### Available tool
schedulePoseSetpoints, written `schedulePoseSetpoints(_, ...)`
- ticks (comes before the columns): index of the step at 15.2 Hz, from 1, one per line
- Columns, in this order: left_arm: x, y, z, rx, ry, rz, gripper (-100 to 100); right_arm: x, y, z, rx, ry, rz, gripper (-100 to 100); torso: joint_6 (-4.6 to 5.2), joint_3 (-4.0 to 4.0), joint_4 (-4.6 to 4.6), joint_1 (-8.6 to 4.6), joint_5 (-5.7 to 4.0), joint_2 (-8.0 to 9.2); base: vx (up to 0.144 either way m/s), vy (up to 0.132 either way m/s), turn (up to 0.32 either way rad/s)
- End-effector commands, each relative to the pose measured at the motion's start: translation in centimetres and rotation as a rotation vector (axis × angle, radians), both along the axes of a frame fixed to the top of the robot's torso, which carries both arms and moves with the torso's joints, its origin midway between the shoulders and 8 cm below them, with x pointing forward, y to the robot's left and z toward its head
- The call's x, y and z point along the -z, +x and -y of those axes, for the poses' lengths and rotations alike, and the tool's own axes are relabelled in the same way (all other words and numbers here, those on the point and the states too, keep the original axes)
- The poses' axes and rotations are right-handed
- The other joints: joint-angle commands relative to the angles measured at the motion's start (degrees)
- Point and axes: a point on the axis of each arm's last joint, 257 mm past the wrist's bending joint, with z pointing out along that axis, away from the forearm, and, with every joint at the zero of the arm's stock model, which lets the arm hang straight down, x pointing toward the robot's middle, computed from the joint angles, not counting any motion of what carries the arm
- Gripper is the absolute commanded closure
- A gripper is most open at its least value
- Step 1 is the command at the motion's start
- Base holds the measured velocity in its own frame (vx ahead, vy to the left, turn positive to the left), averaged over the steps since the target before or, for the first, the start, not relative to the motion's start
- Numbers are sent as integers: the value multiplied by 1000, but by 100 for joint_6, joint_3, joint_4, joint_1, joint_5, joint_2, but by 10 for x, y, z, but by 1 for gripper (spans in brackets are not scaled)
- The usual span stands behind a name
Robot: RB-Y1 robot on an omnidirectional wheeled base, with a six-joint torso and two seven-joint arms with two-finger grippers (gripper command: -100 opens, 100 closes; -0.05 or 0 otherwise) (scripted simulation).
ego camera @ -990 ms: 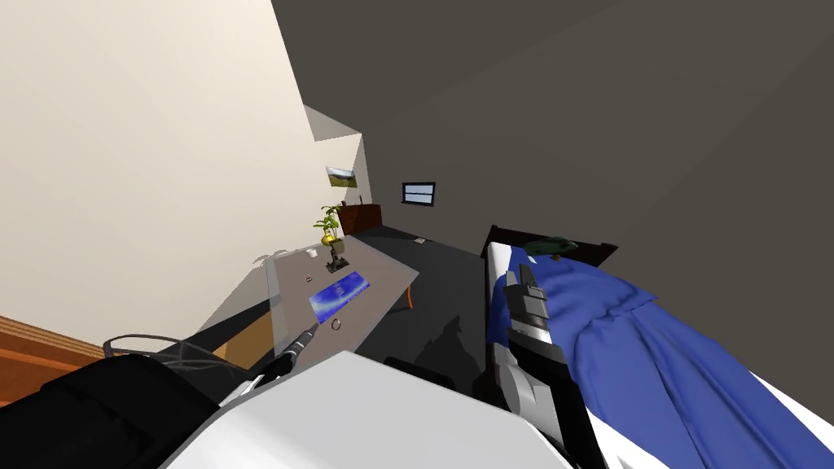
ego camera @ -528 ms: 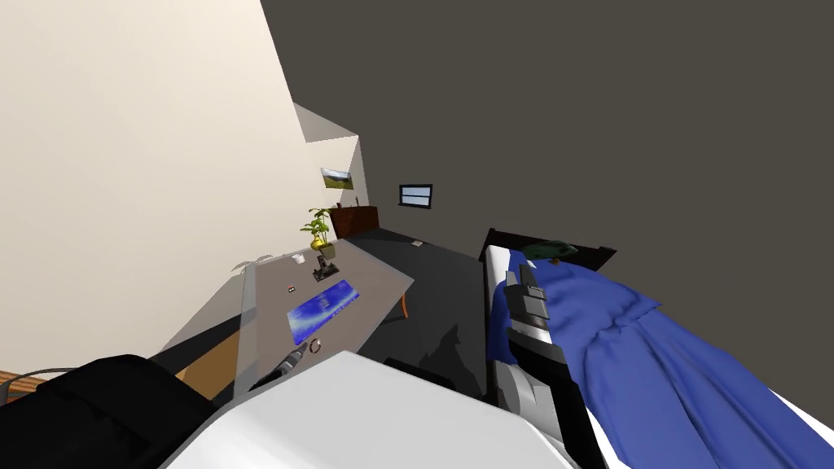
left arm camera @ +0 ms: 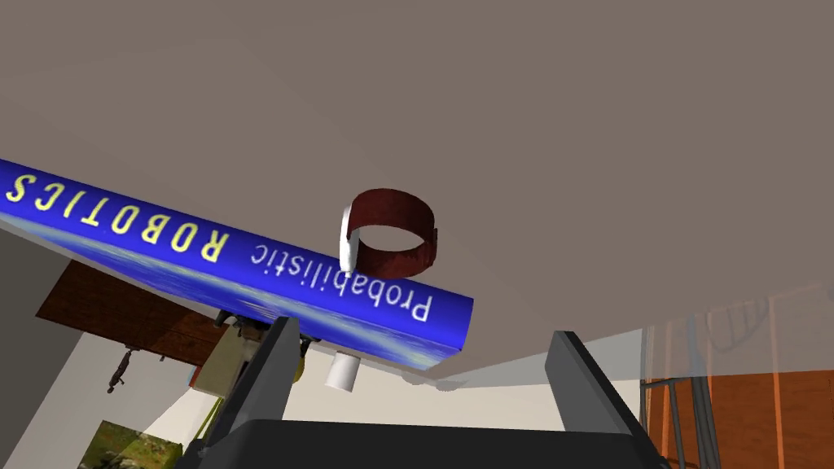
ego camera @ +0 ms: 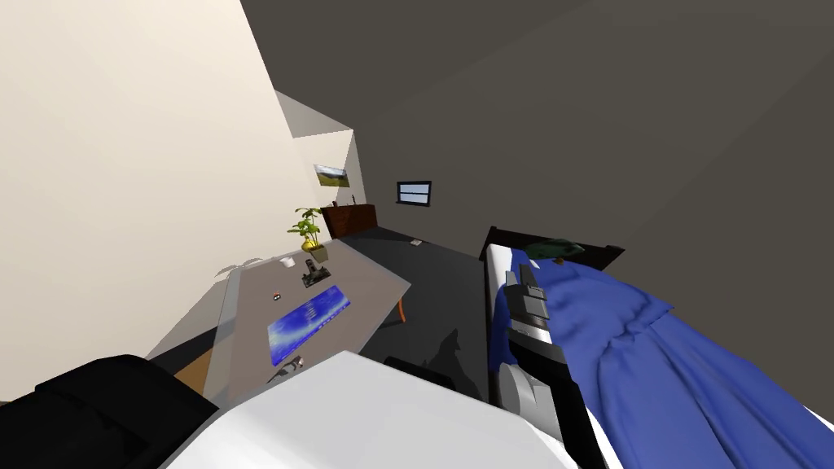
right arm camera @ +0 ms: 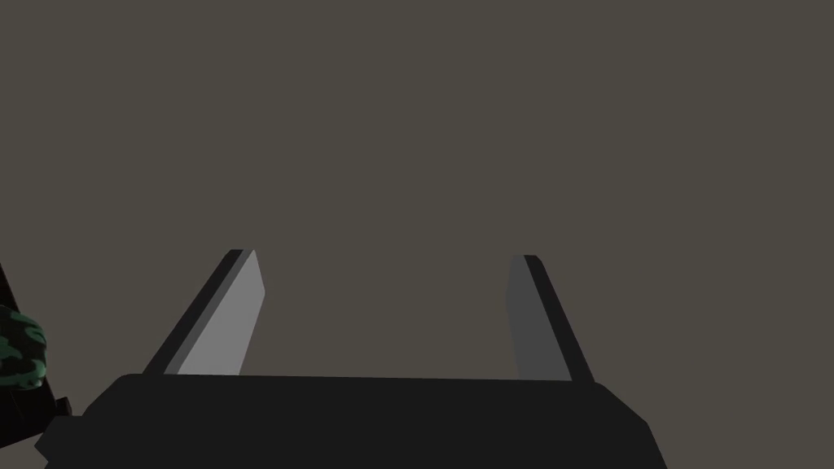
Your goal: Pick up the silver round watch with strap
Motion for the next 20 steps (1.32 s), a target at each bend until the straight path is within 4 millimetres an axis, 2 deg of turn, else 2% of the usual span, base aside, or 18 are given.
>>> schedulePoseSetpoints(1, 5, -8, 2, -11, -8, -16, -100, 0, 0, 0, 0, 0, 0, 0, 0, 0, 0, 0, 0, 0, 97, -10, -14)
schedulePoseSetpoints(3, 12, -21, 6, -28, -22, -42, -100, 0, 0, 0, 0, 0, 0, 0, 0, -1, 0, -1, 0, -1, 104, -13, -15)
schedulePoseSetpoints(4, 8, -13, 3, -19, -14, -28, -100, 0, 0, 0, 0, 0, 0, 0, 1, -2, -1, -1, 0, -4, 68, -6, -5)
schedulePoseSetpoints(5, 19, 3, 30, 56, -27, -52, -100, 0, 0, 0, 0, 0, 0, 0, 0, 1, 0, 0, -1, 4, 64, 72, 359)
schedulePoseSetpoints(6, 19, 4, 30, 57, -26, -50, -100, 0, 0, 0, 0, 0, 0, 0, -9, 3, 0, 18, 3, 7, 72, 106, 503)
schedulePoseSetpoints(7, 28, 20, 57, 130, -36, -67, -100, 0, 0, 0, 0, 0, 0, 0, -11, 4, 0, 33, 7, 9, 70, 146, 563)
schedulePoseSetpoints(8, 28, 21, 57, 132, -35, -66, -100, 0, 0, 0, 0, 0, 0, 0, -9, 3, 1, 50, 11, 7, 68, 155, 544)
schedulePoseSetpoints(9, 38, 35, 87, 201, -47, -84, -100, 0, 0, 0, 0, -1, 0, 0, -12, 4, 0, 60, 13, 10, 84, 177, 504)
schedulePoseSetpoints(10, 42, 24, 88, 188, -56, -100, -100, 0, 0, 0, 0, -1, 0, 0, -8, 3, 1, 72, 17, 6, 88, 182, 497)
schedulePoseSetpoints(12, 35, 40, 86, 208, -40, -75, -100, 0, 0, 0, 0, 0, 0, 0, -4, 7, 2, 69, 15, 15, 43, 89, 139)
schedulePoseSetpoints(13, 45, 52, 117, 276, -53, -95, -100, 0, 0, 0, 0, 0, 0, 0, 1, 14, 5, 51, 11, 26, 45, 91, 284)
schedulePoseSetpoints(15, 40, 59, 115, 281, -44, -81, -100, 0, 0, 0, 0, 0, 0, 0, -11, 9, -3, 60, 25, 22, 63, 94, 375)
schedulePoseSetpoints(16, 48, 71, 147, 349, -54, -96, -100, 0, 0, 0, 0, 0, 0, 0, -7, 10, -2, 57, 24, 24, 55, 100, 309)
schedulePoseSetpoints(17, 44, 78, 145, 353, -45, -82, -100, 0, 0, 0, 0, 0, 0, 0, -10, 10, -2, 62, 26, 25, 65, 119, 428)
schedulePoseSetpoints(18, 47, 94, 176, 419, -48, -83, -100, 0, 0, 0, 0, 0, 0, 0, -10, 9, -3, 69, 27, 23, 114, 111, 545)
schedulePoseSetpoints(19, 45, 97, 176, 423, -43, -80, -100, 0, 0, 0, 0, -1, 0, 0, -11, 3, -4, 69, 28, 10, 124, 114, 534)
schedulePoseSetpoints(20, 43, 116, 204, 485, -40, -71, -100, 0, 0, 0, 0, -1, 0, 0, -11, -2, -6, 72, 27, 4, 128, 146, 499)
